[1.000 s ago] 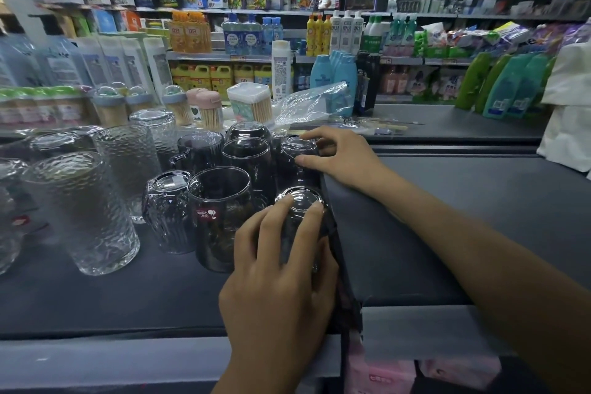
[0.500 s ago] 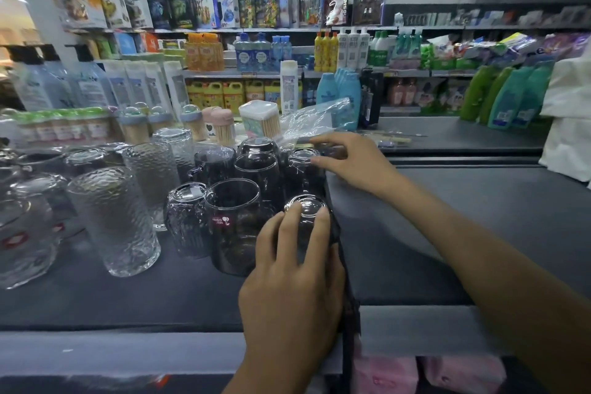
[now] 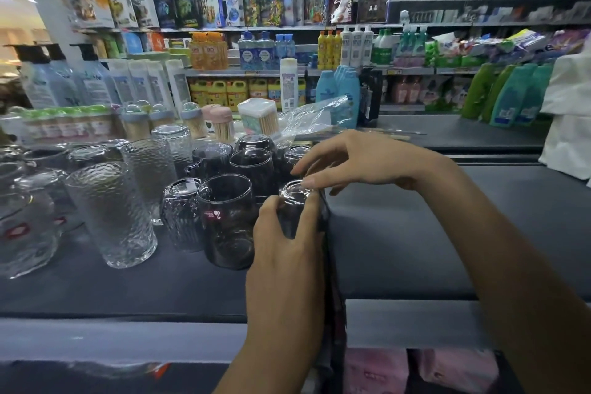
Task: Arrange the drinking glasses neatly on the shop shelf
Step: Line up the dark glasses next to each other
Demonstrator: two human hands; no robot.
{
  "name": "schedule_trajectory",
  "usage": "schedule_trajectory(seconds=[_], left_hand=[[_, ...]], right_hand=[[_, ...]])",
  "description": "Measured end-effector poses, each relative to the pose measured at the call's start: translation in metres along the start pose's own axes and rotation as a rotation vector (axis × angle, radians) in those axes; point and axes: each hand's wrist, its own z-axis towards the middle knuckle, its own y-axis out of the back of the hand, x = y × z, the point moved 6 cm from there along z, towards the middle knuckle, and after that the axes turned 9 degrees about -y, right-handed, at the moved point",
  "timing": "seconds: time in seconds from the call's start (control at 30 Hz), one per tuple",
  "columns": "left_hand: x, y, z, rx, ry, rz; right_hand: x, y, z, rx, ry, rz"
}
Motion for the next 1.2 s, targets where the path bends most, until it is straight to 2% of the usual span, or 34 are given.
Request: schedule_trajectory(seconds=[0.13,0.27,0.43,0.57,0.93,1.2], left_hand=[[0.004,-0.005,-0.002,-0.074,0.017,-0.077],[0.014,-0.002,-0.008,-0.180,-0.044,-0.113],[0.024,0.004,-0.021,-0.250,-0.046,-0.056],[0.029,0.001,-0.023,-0.181,0.050,-0.080],[0.041,-0.007,-0.016,-0.095,0.111,-0.094],[0.046,-0.013,-0.012,0.052,0.192,-0.101]], right_hand=[[-0.002,-0.004,0.003,0.023,-0.009,-0.024],[-0.005,-0.005,0.005,0.027,-0.014,-0.026],[-0.008,-0.007,0.005,0.028,-0.018,-0.003],[-0.007,-0.010,0.007,0.036,-0.009,-0.022],[-0.019,-0.006,0.017,0.008,-0.040,0.001],[-0.017,-0.005,0.015,-0.013,-0.054,-0.035]])
